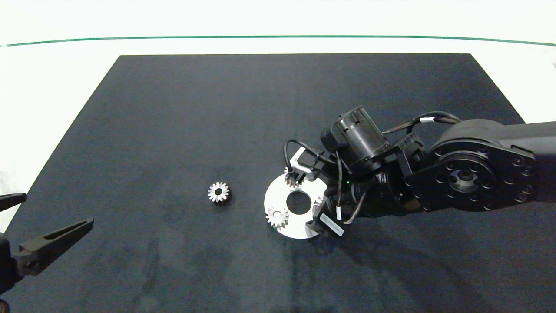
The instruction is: Remove an incorrectly installed larger gear and replace it with the correct smaller gear
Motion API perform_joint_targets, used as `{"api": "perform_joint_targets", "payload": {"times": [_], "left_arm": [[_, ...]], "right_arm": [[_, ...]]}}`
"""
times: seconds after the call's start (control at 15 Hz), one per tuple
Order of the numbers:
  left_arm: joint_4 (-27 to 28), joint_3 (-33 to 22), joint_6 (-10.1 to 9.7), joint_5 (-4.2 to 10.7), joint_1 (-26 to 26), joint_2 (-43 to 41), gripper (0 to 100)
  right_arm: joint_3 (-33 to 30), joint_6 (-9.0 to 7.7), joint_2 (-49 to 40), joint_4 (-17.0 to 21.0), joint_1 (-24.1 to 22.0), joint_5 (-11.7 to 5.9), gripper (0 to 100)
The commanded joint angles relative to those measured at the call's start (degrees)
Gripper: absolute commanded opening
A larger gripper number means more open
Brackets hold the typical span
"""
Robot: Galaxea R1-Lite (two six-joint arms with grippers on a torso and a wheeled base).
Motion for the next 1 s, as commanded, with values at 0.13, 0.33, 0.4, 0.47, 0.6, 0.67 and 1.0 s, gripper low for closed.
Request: {"api": "perform_joint_targets", "payload": {"times": [0.13, 0.33, 0.4, 0.47, 0.6, 0.67, 1.0], "left_arm": [[0.05, 0.03, 0.02, 0.08, 0.00, -0.21, 100], [0.05, 0.12, 0.02, 0.08, 0.00, -0.21, 100], [0.05, 0.12, 0.02, 0.08, 0.00, -0.21, 100], [0.05, 0.12, 0.02, 0.08, 0.00, -0.21, 100], [0.05, 0.12, 0.02, 0.08, 0.00, -0.21, 100], [0.05, 0.12, 0.02, 0.08, 0.00, -0.21, 100], [0.05, 0.38, 0.02, 0.08, 0.00, -0.12, 100]], "right_arm": [[-0.09, 0.98, 0.07, 0.14, 0.01, -0.04, 78], [0.00, 1.59, 0.42, 0.14, 0.01, -0.04, 72], [-0.09, 1.59, 0.42, 0.14, 0.01, -0.04, 70], [-0.09, 1.59, 0.51, 0.14, 0.09, -0.04, 69], [0.00, 1.77, 0.77, 0.14, 0.09, 0.13, 64], [0.00, 1.86, 0.86, 0.14, 0.09, 0.13, 62], [0.00, 3.26, 0.77, 0.14, 0.09, 0.13, 52]]}}
